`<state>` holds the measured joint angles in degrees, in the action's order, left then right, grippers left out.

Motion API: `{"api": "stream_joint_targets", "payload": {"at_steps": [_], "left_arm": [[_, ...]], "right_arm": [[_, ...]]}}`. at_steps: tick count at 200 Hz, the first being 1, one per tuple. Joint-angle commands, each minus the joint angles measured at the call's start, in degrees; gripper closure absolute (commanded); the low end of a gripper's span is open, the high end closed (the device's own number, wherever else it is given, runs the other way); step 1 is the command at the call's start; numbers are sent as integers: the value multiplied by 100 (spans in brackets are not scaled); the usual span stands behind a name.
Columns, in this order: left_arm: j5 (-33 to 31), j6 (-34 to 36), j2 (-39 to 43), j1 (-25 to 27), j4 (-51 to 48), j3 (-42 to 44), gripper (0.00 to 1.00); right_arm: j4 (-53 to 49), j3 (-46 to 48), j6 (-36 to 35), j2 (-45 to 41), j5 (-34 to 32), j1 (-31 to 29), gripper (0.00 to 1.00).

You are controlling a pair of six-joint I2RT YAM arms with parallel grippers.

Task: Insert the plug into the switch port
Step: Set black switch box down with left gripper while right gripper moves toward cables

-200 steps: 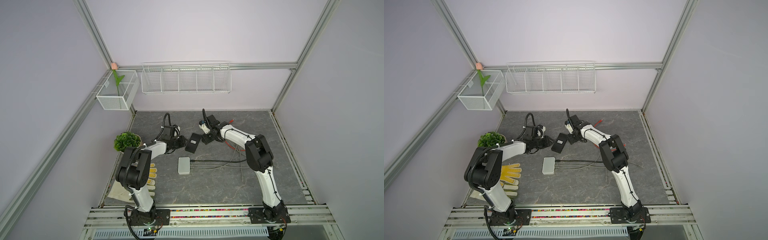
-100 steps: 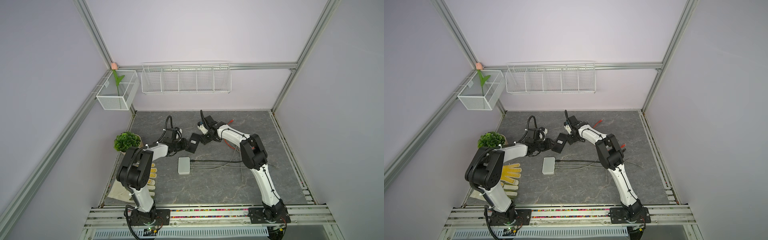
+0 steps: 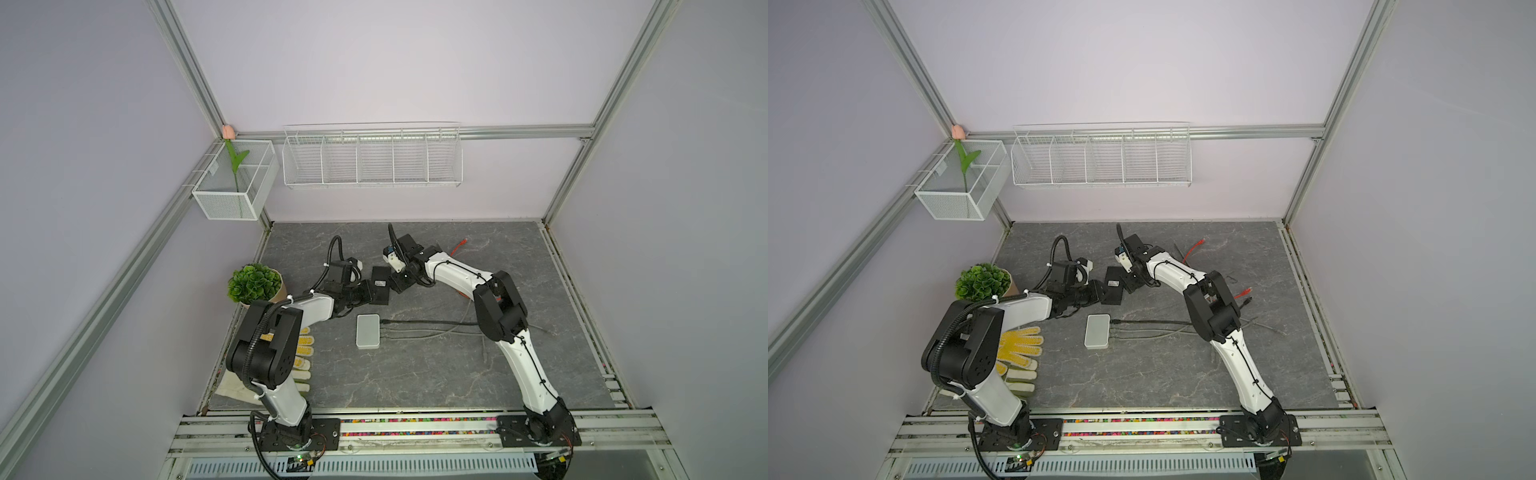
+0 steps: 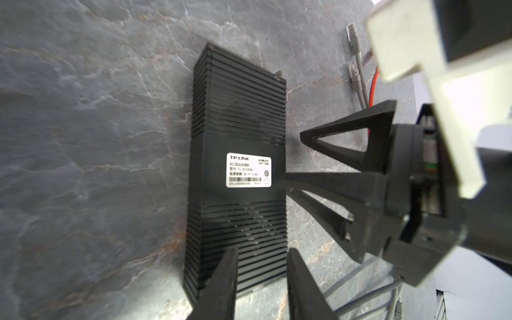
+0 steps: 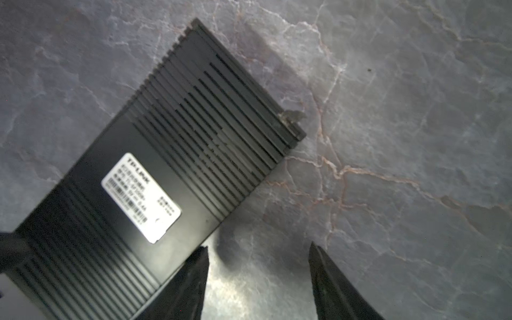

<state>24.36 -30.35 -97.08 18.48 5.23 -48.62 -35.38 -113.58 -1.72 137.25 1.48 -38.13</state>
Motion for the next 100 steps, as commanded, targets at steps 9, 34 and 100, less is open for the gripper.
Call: {"api": "stream_joint_targets", "payload": {"at_steps": [9, 34, 100], "left_arm": [[-46, 116, 333, -283, -228, -17, 68], [-116, 191, 274, -319, -348, -167, 68], [-246, 408, -834, -376, -563, -1224, 68]], "right_arm": [[0, 348, 22, -161, -59, 24, 39], [205, 763, 48, -467, -62, 54, 38], [353, 1042, 171, -638, 175, -67, 39]]}}
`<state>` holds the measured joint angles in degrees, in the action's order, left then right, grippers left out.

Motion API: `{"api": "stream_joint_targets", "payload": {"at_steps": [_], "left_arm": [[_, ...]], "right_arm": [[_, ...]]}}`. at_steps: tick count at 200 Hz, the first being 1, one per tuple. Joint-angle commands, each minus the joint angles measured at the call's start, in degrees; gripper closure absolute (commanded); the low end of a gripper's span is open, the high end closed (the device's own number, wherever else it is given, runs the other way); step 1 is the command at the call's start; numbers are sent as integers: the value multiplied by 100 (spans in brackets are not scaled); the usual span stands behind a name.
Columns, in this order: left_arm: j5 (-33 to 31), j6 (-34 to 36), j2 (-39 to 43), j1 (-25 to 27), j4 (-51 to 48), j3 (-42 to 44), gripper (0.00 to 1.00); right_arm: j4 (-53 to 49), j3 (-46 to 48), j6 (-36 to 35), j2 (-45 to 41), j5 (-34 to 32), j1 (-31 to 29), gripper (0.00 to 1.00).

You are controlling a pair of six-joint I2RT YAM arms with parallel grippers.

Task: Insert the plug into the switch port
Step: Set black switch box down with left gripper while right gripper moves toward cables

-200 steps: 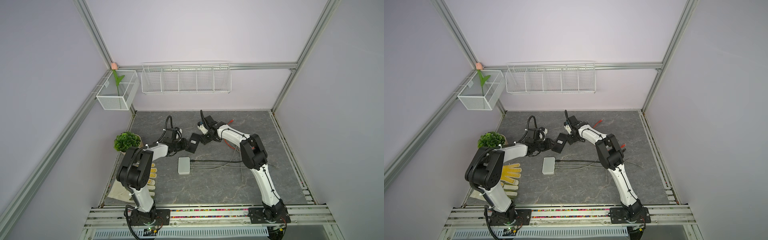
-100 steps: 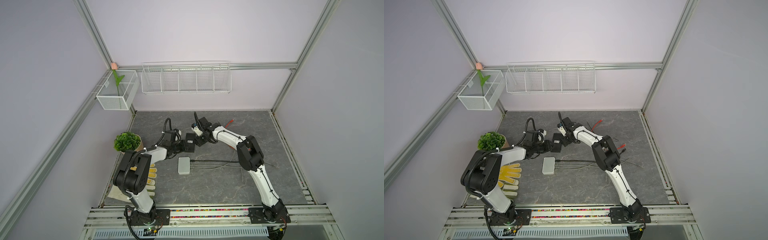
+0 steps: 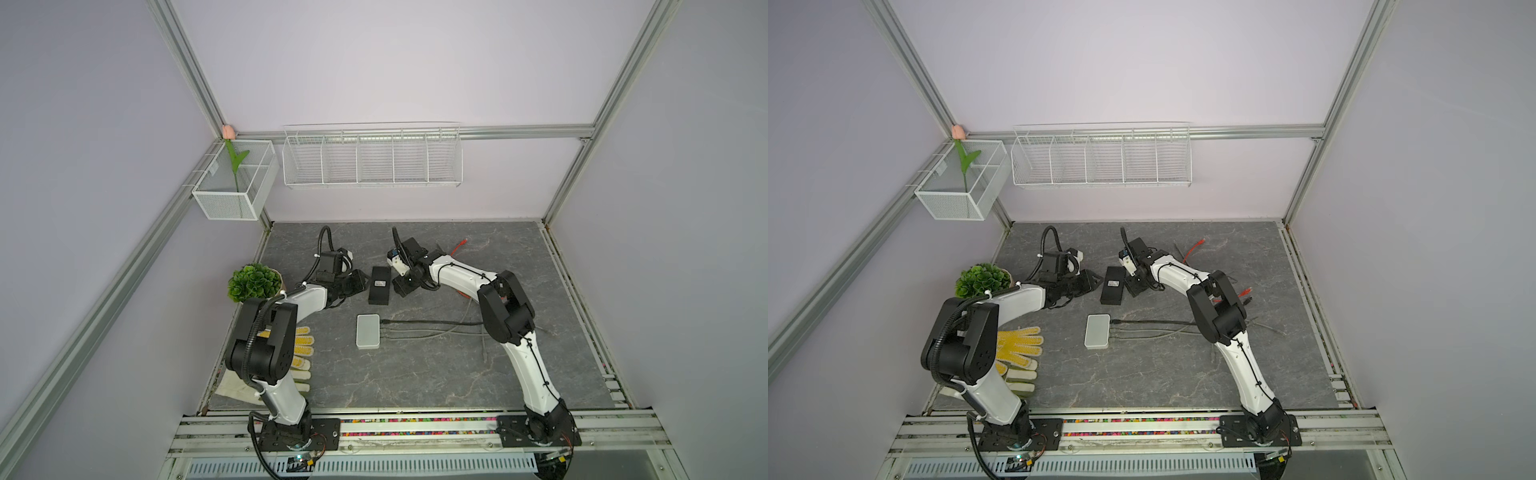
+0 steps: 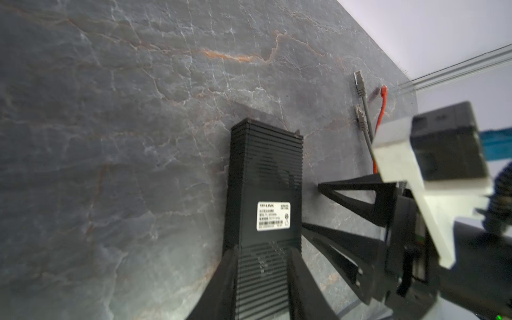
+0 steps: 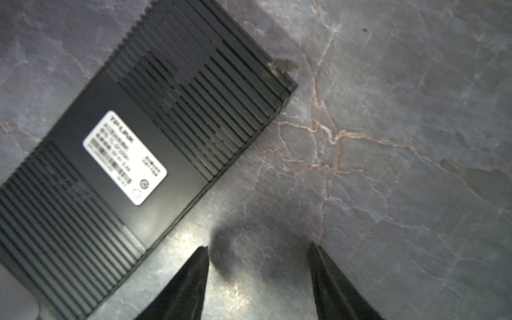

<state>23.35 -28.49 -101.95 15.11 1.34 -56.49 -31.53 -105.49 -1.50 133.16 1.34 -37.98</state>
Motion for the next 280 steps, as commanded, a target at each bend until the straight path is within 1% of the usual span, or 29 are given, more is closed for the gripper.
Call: {"api": "stream_joint_targets", "payload": {"at_steps": [1, 21, 42, 93, 108, 132, 149, 178, 204, 226, 253, 280], "left_arm": [[-151, 222, -362, -41, -176, -457, 68], [-89, 226, -713, -79, -232, -799, 68], [-13, 175, -908, -88, -279, -1044, 68], [-98, 175, -610, -88, -266, -835, 68], [-141, 192, -454, -88, -293, -725, 68], [-248, 246, 39, -105, -379, -517, 68], [-342, 260, 490, -123, -398, -293, 67], [-324, 194, 1231, -123, -274, 180, 67], [-167, 121, 1884, -99, -164, 648, 66], [-257, 166, 2465, -3, -219, 1051, 66], [-385, 204, 3046, 129, -363, 1411, 65], [-518, 211, 3405, 306, -460, 1592, 65]], "right_arm": [[-26, 237, 150, -234, 185, -85, 39], [41, 325, 215, -256, 167, -173, 39], [156, 446, 298, -307, 196, -236, 39], [269, 626, 292, -467, 276, -296, 39], [177, 687, 197, -586, 121, -242, 39], [177, 1111, 94, -1156, -10, 18, 39], [235, 1455, 6, -1735, -143, 245, 38], [57, 1637, -138, -2260, -362, 761, 37], [-222, 1600, -125, -2196, -481, 1233, 38], [-257, 1720, -73, -2090, -615, 1510, 38], [-181, 1825, -55, -1904, -516, 1611, 39], [-151, 1821, 6, -1673, -413, 1613, 40]]}}
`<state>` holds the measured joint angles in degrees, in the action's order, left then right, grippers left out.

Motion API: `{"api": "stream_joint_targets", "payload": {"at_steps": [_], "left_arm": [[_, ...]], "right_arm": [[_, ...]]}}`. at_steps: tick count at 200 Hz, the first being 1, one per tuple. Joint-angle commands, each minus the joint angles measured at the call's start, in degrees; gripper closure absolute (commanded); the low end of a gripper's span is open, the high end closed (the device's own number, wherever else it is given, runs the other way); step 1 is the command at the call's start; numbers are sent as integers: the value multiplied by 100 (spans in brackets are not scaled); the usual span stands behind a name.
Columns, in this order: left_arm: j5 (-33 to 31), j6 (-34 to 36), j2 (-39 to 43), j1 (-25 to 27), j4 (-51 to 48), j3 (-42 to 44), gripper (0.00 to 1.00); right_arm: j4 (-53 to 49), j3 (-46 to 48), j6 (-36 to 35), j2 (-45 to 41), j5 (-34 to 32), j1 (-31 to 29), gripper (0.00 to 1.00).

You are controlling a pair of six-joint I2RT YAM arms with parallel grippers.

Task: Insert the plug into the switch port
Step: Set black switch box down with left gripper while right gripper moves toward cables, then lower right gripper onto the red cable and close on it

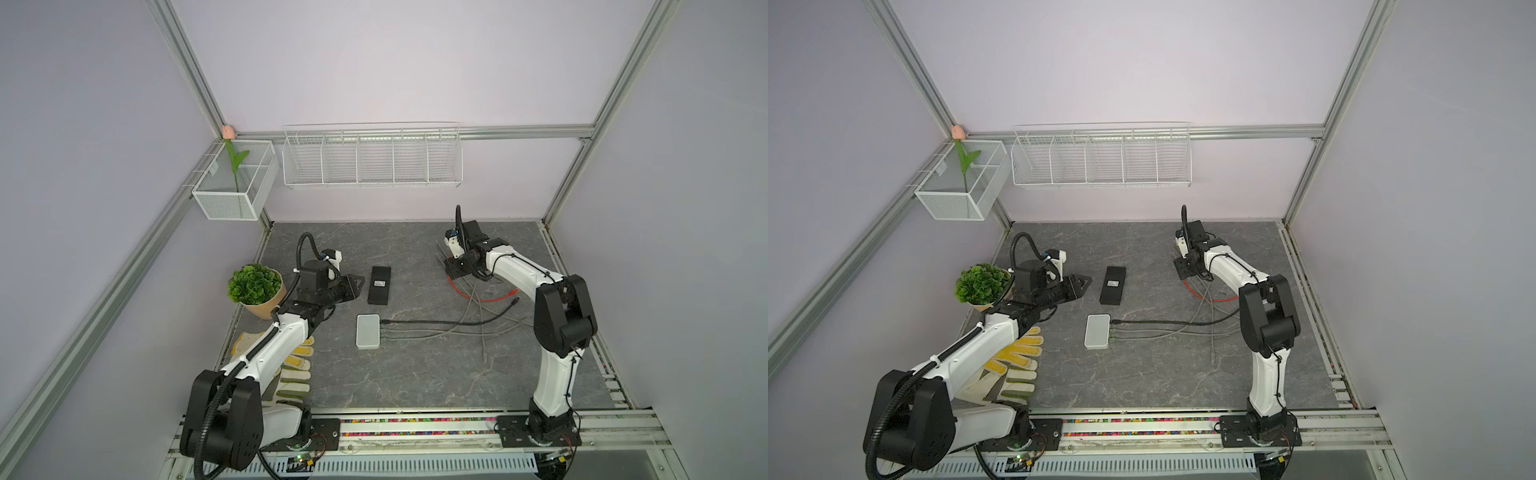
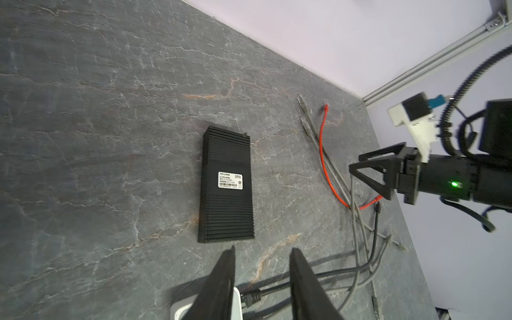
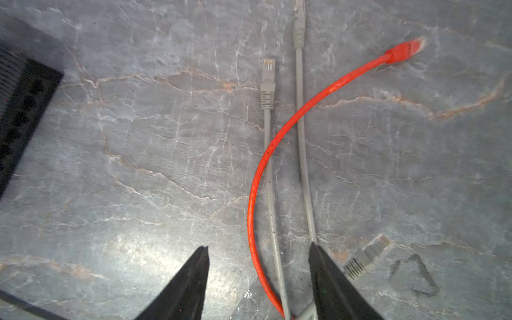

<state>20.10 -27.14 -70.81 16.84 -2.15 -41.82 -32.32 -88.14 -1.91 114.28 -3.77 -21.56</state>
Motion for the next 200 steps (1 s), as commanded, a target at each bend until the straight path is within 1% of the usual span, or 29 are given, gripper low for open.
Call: {"api": "stream_joint_targets", "payload": {"at_steps": [1, 62, 119, 200], "left_arm": [[-192, 76, 297, 139, -115, 128, 65], [-230, 29, 585, 169, -128, 310, 65], [-272, 17, 649, 170, -144, 317, 65], [-361, 111, 784, 166, -336, 286, 65]], "right_arm": [[-64, 86, 49, 225, 101, -26, 40], [39, 95, 109, 525, 259, -49, 47], [65, 44, 62, 476, -10, -259, 47], [-28, -160, 50, 870, -89, -196, 47]]}}
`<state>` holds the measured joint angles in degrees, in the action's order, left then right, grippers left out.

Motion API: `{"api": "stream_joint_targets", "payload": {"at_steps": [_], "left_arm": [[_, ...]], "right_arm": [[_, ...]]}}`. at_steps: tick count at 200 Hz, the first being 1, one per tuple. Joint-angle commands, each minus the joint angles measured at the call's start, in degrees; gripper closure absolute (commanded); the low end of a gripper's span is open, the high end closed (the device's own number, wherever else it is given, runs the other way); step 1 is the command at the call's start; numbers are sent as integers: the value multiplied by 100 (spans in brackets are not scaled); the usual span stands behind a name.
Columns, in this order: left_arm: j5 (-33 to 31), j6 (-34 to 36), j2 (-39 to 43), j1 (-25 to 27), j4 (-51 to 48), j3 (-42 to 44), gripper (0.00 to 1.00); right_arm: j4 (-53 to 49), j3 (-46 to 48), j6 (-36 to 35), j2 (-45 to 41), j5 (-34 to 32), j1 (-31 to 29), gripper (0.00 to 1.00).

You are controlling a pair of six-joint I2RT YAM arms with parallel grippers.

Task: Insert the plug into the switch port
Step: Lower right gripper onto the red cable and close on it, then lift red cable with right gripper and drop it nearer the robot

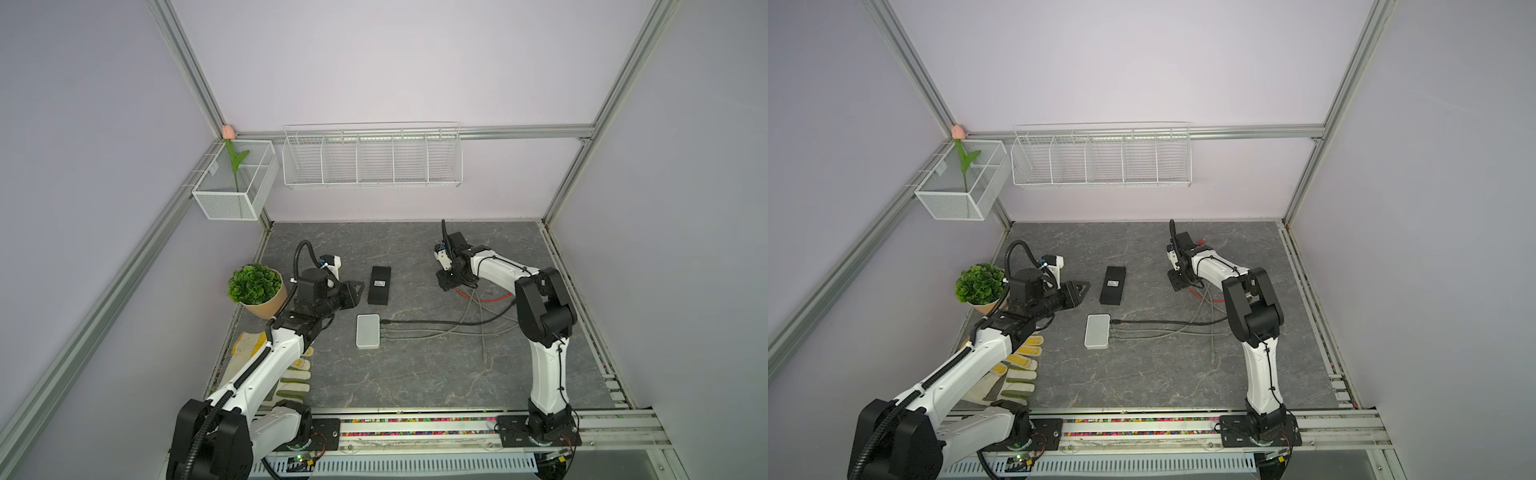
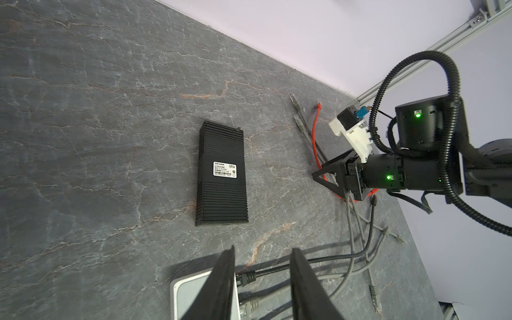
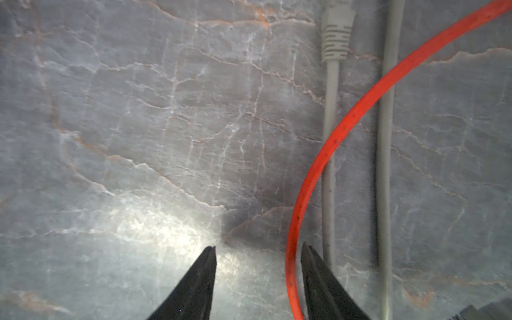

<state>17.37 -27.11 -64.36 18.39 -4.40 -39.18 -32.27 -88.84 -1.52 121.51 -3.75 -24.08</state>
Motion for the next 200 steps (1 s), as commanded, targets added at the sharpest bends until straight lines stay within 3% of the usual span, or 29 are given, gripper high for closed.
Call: {"api": "stream_joint_targets", "payload": {"at_steps": [1, 42, 77, 104, 159, 200], "left_arm": [[-90, 109, 141, 13, -112, 19, 65], [-112, 139, 201, 15, -158, 13, 65], [-104, 146, 265, 15, -182, -42, 65], [112, 178, 352, 15, -50, -78, 65], [215, 219, 720, 32, 80, -17, 64], [232, 202, 816, 42, 143, 16, 64]], "right_arm": [[-29, -90, 11, 150, -91, 58, 47], [-145, -293, 20, 316, 23, 78, 48], [-84, -250, 49, 240, 444, 69, 81], [-123, -306, -24, -56, 711, 62, 88], [249, -99, -704, -2227, 713, 19, 89], [1322, 700, -1019, -4046, 521, 110, 87]]}}
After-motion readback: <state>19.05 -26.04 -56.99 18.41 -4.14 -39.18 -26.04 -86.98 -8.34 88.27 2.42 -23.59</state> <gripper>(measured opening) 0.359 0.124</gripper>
